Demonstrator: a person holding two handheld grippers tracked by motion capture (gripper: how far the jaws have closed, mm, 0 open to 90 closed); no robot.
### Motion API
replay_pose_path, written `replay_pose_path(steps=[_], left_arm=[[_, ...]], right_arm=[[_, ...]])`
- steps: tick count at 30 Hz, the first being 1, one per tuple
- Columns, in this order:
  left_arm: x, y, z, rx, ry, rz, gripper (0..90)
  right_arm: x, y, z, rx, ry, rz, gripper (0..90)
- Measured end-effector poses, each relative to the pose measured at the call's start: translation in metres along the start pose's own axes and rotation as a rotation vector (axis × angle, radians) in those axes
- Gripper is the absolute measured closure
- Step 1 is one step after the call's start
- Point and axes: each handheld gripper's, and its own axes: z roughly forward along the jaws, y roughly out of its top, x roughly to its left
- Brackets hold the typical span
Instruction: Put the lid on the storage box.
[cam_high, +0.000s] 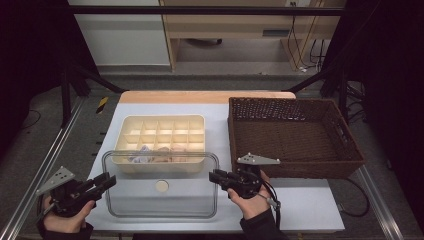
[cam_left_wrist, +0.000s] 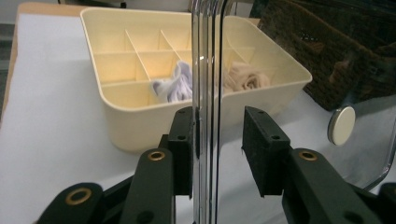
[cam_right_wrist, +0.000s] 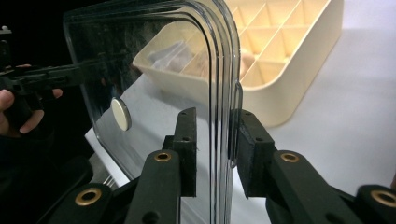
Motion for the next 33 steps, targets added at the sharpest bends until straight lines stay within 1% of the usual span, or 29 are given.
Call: replay_pose_path(steps=[4,8,10,12,16,20,21,24,25,29,33], left_arm=[[0.003,0.008,0.005,-0.023,0.0,0.002,63.9],[0.008,0.014,0.011,-0.038,-0.003,-0.006,63.9],[0.01,0.016,0.014,-0.042,-0.007,-0.01,63.9],[0.013,0.019,0.016,-0.044,-0.007,-0.015,63.9],[0.018,0.025,0.022,-0.051,-0.009,-0.034,64.0],[0.023,0.034,0.026,-0.063,-0.01,-0.042,64.1],[0.025,0.037,0.027,-0.064,-0.007,-0.036,64.2],[0.028,0.045,0.031,-0.072,-0.009,-0.037,64.2],[0.03,0.048,0.031,-0.077,-0.012,-0.041,64.2],[0.036,0.059,0.034,-0.087,-0.01,-0.03,64.4],[0.043,0.068,0.036,-0.104,-0.017,-0.045,64.8]], right_arm=[[-0.001,0.01,0.002,-0.025,-0.014,-0.008,71.7],[-0.002,0.021,0.005,-0.052,-0.03,-0.028,71.6],[-0.003,0.025,0.006,-0.058,-0.028,-0.026,71.8],[-0.004,0.03,0.008,-0.063,-0.037,-0.031,71.8],[-0.006,0.042,0.012,-0.076,-0.045,-0.034,71.6],[-0.007,0.053,0.017,-0.085,-0.048,-0.041,71.6],[-0.008,0.056,0.018,-0.09,-0.053,-0.048,71.5],[-0.009,0.065,0.021,-0.101,-0.058,-0.059,71.6],[-0.009,0.067,0.022,-0.104,-0.058,-0.059,71.6],[-0.011,0.076,0.026,-0.112,-0.058,-0.05,71.7],[-0.012,0.085,0.032,-0.117,-0.056,-0.042,71.7]])
